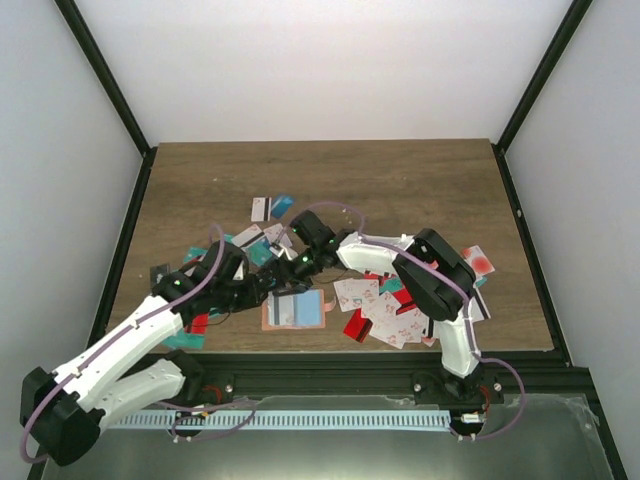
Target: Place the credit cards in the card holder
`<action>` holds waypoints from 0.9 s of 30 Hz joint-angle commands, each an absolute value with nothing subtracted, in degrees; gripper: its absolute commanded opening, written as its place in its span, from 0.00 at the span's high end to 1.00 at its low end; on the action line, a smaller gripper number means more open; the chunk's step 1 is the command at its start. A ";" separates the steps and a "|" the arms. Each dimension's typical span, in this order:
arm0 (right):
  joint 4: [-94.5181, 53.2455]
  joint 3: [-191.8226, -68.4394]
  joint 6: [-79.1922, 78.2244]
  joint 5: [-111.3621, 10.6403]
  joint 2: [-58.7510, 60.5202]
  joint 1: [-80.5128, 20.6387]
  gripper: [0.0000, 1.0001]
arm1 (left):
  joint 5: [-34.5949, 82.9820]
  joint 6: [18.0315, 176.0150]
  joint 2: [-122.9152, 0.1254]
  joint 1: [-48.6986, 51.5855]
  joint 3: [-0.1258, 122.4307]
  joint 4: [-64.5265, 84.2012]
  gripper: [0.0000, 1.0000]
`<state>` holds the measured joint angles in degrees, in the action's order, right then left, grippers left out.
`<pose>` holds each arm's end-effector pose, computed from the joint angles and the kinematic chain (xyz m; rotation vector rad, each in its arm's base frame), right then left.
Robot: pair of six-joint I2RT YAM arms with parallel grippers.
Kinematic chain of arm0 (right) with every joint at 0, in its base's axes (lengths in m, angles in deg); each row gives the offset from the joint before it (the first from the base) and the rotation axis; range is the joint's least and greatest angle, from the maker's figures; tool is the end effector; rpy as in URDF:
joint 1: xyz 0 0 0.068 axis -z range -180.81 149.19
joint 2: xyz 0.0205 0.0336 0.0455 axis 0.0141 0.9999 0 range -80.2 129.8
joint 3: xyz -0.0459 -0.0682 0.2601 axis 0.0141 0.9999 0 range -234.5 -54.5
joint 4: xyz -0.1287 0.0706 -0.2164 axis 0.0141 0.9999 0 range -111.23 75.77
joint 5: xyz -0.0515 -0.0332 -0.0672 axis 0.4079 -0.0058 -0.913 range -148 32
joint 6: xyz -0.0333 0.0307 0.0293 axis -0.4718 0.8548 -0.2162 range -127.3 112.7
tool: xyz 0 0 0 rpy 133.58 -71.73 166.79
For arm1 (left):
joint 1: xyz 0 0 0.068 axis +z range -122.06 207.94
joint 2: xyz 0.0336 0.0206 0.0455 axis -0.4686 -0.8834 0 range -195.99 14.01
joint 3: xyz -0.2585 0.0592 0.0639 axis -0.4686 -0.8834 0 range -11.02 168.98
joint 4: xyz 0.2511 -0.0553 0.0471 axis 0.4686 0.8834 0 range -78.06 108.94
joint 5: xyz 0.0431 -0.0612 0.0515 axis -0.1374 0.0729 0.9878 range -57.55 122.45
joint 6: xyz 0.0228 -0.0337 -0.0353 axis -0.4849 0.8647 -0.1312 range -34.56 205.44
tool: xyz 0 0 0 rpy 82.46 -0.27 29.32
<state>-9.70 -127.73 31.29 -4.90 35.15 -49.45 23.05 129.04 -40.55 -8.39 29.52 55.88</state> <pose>0.2506 0.3277 0.1554 0.6340 -2.4796 -1.4859 0.1392 -0.1095 0.2350 -0.1088 2.7353 -0.6771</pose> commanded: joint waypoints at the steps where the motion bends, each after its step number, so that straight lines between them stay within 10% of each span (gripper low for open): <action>1: -10.57 -135.59 31.80 0.34 33.44 -50.03 0.31 | 24.79 129.18 -39.50 -8.23 31.15 59.35 0.69; 12: 4.68 -135.30 24.40 -20.70 21.37 -49.62 0.20 | 22.66 126.34 -40.40 -8.18 34.25 57.93 0.39; 27: 16.78 -108.60 31.06 -41.01 -9.81 -38.34 0.02 | 12.62 119.04 -57.14 -10.99 40.69 47.17 0.34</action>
